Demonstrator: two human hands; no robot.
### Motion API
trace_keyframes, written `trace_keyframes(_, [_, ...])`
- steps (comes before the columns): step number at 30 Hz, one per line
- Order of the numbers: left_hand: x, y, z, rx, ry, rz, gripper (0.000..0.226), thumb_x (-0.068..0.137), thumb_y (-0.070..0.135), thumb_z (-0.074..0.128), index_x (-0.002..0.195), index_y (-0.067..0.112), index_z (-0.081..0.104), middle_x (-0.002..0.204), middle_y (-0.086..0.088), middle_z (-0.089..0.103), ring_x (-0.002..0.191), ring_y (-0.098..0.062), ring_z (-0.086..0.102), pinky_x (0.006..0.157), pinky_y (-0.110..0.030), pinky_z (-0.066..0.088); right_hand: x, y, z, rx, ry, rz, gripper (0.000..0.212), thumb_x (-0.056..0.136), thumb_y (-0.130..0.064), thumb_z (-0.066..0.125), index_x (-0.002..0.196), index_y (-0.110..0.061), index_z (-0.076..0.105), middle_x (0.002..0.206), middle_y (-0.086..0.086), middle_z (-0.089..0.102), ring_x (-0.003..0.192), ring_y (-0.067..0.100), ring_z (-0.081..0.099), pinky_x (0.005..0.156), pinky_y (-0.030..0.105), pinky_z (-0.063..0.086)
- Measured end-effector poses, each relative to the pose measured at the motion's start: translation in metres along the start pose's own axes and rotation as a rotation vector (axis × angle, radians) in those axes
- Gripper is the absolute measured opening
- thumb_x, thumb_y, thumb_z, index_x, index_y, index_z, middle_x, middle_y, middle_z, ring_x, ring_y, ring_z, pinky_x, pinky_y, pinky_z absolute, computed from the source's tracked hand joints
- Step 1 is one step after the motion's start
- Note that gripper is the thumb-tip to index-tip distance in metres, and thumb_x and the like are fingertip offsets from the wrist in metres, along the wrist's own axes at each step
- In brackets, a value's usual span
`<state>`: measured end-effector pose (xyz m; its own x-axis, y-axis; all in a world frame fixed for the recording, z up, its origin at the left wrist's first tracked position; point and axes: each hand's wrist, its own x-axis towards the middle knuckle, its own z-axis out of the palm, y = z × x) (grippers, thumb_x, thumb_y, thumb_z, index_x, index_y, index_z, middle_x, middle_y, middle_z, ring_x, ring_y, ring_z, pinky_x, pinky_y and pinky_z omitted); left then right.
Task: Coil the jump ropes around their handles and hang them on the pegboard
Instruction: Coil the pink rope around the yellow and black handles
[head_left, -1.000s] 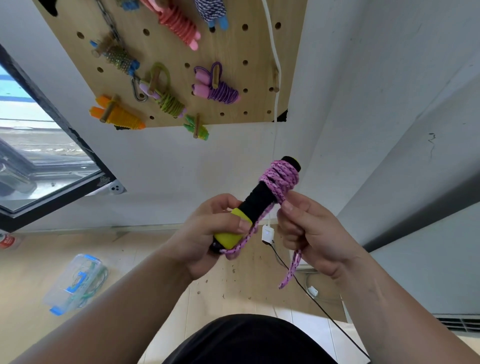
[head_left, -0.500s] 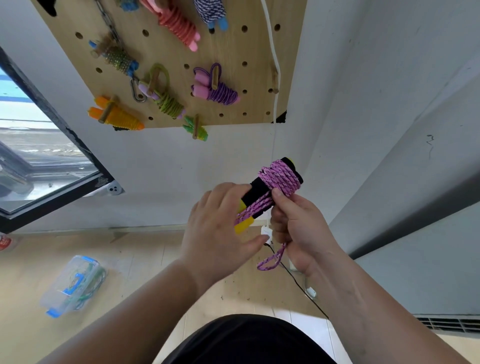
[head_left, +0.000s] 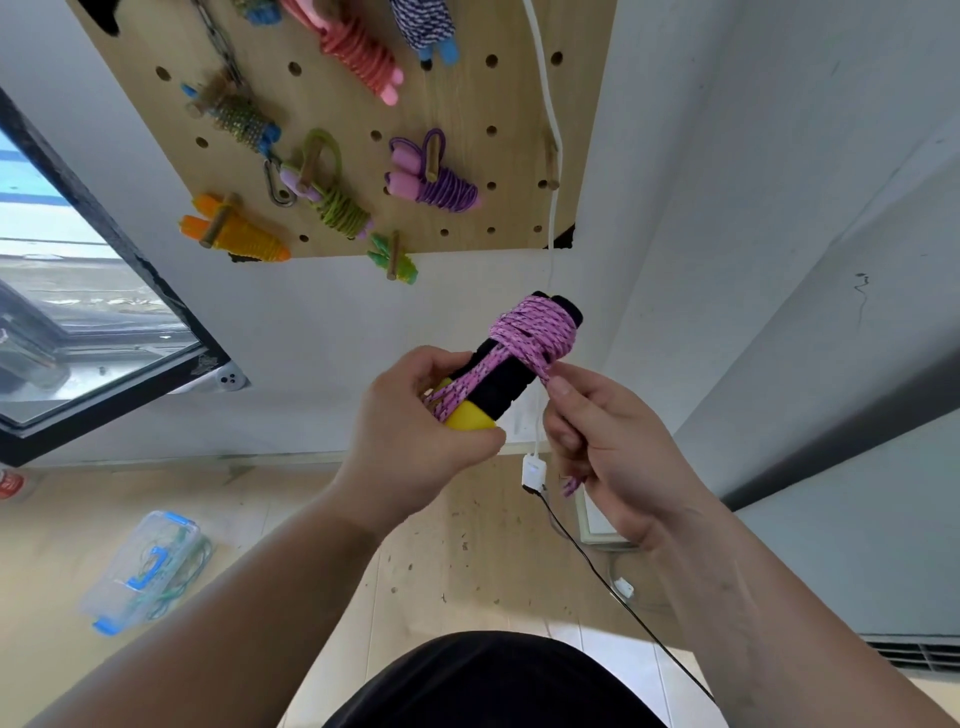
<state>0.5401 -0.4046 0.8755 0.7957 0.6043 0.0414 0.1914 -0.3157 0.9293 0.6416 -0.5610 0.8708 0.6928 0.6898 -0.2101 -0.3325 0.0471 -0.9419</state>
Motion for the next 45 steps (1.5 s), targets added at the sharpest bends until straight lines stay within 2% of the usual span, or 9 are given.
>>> trace_keyframes(3, [-0.001, 0.004, -0.003, -0.334, -0.142, -0.196, 0.060, 0.048, 0.006, 0.089, 0.105, 0.019, 0.072, 0.095, -0.004, 0.075, 0.073, -0.020, 0.067, 0.059, -0.033, 0.051, -0.001, 0.002, -0.011, -0.041, -0.059, 0.002, 0.029, 0.100, -0.031, 0.056, 0.128, -0.025, 0.064, 0.060, -0.002, 0.030, 0.052, 0.012, 0.023, 0.050, 0.024, 0.023])
trace_keyframes(6, [-0.007, 0.001, -0.004, -0.616, -0.366, -0.342, 0.055, 0.056, 0.005, 0.078, 0.110, 0.003, 0.066, 0.096, -0.027, 0.068, 0.063, -0.027, 0.057, 0.050, -0.028, 0.042, -0.003, 0.004, -0.012, -0.016, -0.124, -0.063, 0.015, 0.095, -0.030, 0.060, 0.107, -0.023, 0.066, 0.059, -0.003, 0.031, 0.052, 0.011, 0.024, 0.049, 0.022, 0.023])
trace_keyframes(12, [-0.011, -0.009, -0.008, -0.887, -0.670, -0.507, 0.062, 0.068, 0.024, 0.079, 0.124, 0.004, 0.064, 0.107, -0.027, 0.067, 0.075, -0.033, 0.066, 0.058, -0.035, 0.056, -0.004, 0.006, -0.014, -0.118, -0.080, -0.107, 0.013, 0.092, -0.031, 0.061, 0.080, -0.025, 0.059, 0.059, -0.005, 0.031, 0.052, 0.010, 0.024, 0.049, 0.026, 0.018])
trace_keyframes(16, [-0.013, -0.002, -0.002, -0.412, -0.421, -0.383, 0.044, 0.087, 0.026, 0.071, 0.130, 0.016, 0.065, 0.111, -0.014, 0.074, 0.088, -0.022, 0.071, 0.066, -0.029, 0.056, -0.004, 0.009, -0.009, -0.219, 0.087, -0.091, 0.017, 0.101, -0.026, 0.059, 0.086, -0.019, 0.056, 0.058, -0.006, 0.034, 0.053, 0.011, 0.024, 0.053, 0.031, 0.017])
trace_keyframes(19, [-0.019, -0.001, 0.008, 0.217, -0.112, -0.001, 0.070, 0.078, 0.041, 0.083, 0.139, 0.037, 0.048, 0.120, 0.019, 0.060, 0.100, -0.002, 0.060, 0.076, -0.015, 0.049, -0.004, 0.009, 0.000, -0.268, 0.217, -0.093, 0.017, 0.101, -0.026, 0.060, 0.085, -0.023, 0.059, 0.056, -0.008, 0.036, 0.050, 0.007, 0.030, 0.054, 0.025, 0.026])
trace_keyframes(25, [-0.016, -0.016, 0.026, 0.646, 0.047, 0.398, 0.077, 0.064, 0.026, 0.088, 0.123, 0.023, 0.038, 0.112, -0.001, 0.057, 0.089, -0.023, 0.061, 0.067, -0.035, 0.054, -0.005, 0.013, 0.027, -0.250, 0.283, -0.077, 0.013, 0.102, -0.035, 0.056, 0.095, -0.025, 0.061, 0.055, -0.018, 0.048, 0.048, 0.000, 0.043, 0.055, 0.025, 0.033])
trace_keyframes(32, [-0.018, 0.001, 0.017, -0.032, -0.021, -0.080, 0.056, 0.065, 0.010, 0.087, 0.108, 0.027, 0.054, 0.100, 0.006, 0.068, 0.070, -0.010, 0.068, 0.055, -0.031, 0.059, -0.011, -0.003, 0.023, -0.221, 0.182, -0.183, 0.019, 0.103, -0.017, 0.056, 0.114, -0.022, 0.071, 0.066, 0.000, 0.064, 0.055, 0.012, 0.045, 0.055, 0.024, 0.041])
trace_keyframes(38, [-0.022, 0.007, 0.007, -0.817, -0.350, -0.322, 0.061, 0.066, 0.008, 0.068, 0.124, 0.000, 0.053, 0.099, -0.021, 0.067, 0.062, -0.024, 0.058, 0.051, -0.029, 0.044, -0.013, 0.002, 0.014, -0.224, 0.435, -0.289, 0.015, 0.087, -0.017, 0.078, 0.078, -0.029, 0.079, 0.070, -0.006, 0.073, 0.063, 0.005, 0.062, 0.061, 0.025, 0.048])
trace_keyframes(45, [-0.024, 0.010, 0.005, -0.717, -0.376, -0.332, 0.063, 0.062, 0.014, 0.071, 0.122, 0.007, 0.051, 0.104, -0.025, 0.069, 0.061, -0.025, 0.056, 0.050, -0.029, 0.041, -0.013, 0.006, 0.010, -0.335, 0.417, -0.341, 0.015, 0.089, -0.012, 0.075, 0.087, -0.026, 0.074, 0.076, -0.006, 0.071, 0.070, 0.013, 0.066, 0.067, 0.039, 0.057])
